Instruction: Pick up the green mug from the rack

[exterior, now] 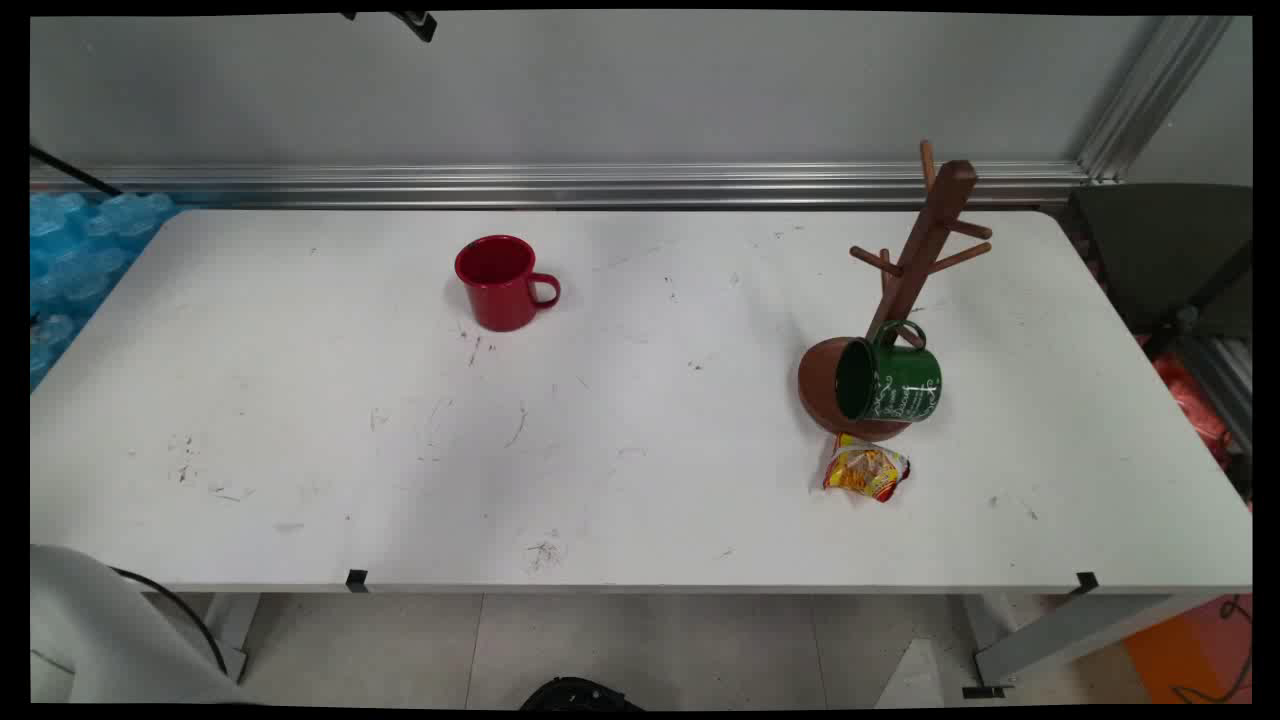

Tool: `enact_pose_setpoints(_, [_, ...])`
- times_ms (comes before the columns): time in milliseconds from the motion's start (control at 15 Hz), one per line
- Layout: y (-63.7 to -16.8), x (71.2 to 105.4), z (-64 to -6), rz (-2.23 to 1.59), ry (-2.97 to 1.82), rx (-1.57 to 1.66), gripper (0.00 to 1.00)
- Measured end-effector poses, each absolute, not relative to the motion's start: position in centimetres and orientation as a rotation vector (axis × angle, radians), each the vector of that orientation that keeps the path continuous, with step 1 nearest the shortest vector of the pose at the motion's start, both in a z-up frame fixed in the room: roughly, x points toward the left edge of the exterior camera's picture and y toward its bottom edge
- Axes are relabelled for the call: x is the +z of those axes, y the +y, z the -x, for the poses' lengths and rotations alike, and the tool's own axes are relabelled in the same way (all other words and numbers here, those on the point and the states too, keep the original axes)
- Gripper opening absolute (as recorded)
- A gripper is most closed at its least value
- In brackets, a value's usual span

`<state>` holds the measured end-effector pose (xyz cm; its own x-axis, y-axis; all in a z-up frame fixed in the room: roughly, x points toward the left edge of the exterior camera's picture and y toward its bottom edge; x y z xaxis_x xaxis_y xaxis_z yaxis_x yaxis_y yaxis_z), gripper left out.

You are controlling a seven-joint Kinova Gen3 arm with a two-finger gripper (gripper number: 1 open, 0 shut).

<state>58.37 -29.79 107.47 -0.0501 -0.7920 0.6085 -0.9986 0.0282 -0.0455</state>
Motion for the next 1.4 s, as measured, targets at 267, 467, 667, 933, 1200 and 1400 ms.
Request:
enact_pose_setpoints(267, [-30.1,107.6,-58.0,-1.792,-1.920,0.636,1.00])
enact_pose_setpoints(467, [-30.1,107.6,-57.5,-1.734,-1.994,0.604,1.00])
enact_pose_setpoints(667, [-29.7,107.4,-56.8,-1.643,-2.097,0.563,1.00])
enact_pose_setpoints(933, [-28.5,107.0,-55.3,-1.444,-2.264,0.474,1.00])
enact_pose_setpoints(1200, [-27.4,106.6,-53.8,-1.232,-2.398,0.377,1.00])
enact_pose_setpoints(1400, [-26.4,106.0,-52.6,-1.071,-2.483,0.293,1.00])
